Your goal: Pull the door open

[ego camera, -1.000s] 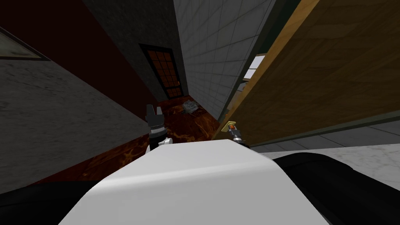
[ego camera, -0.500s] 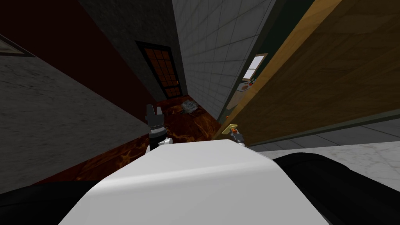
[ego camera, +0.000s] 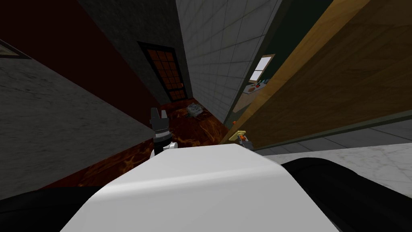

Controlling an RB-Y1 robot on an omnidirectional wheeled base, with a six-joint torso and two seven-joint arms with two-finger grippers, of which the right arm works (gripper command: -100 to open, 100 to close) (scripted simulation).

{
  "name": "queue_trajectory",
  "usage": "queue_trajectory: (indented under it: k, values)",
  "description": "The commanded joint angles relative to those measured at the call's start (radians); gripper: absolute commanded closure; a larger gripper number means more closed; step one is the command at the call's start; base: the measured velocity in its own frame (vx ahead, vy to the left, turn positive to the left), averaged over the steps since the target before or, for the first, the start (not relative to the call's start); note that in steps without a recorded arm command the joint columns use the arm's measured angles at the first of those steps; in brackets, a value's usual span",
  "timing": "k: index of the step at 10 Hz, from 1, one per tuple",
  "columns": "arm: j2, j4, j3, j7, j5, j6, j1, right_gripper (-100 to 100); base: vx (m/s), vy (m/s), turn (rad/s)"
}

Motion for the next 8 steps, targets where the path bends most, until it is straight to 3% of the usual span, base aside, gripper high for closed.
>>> queue_trajectory:
  k: [1,2,3,4,5,8]
  values:
    - [-0.011,0.011,0.012,-0.018,0.01,-0.035,0.013,100,-0.005,-0.006,-0.015]
    - [-0.032,0.019,0.033,-0.041,0.027,-0.073,0.033,100,-0.006,-0.007,-0.026]
    - [-0.032,0.019,0.033,-0.041,0.027,-0.079,0.033,100,-0.007,-0.01,-0.023]
    - [-0.052,0.026,0.053,-0.062,0.043,-0.117,0.052,100,-0.003,-0.014,-0.022]
    - [-0.052,0.026,0.053,-0.062,0.043,-0.118,0.052,100,-0.006,-0.012,-0.017]
    - [-0.1,0.043,0.102,-0.113,0.08,-0.199,0.099,100,-0.001,-0.023,-0.031]
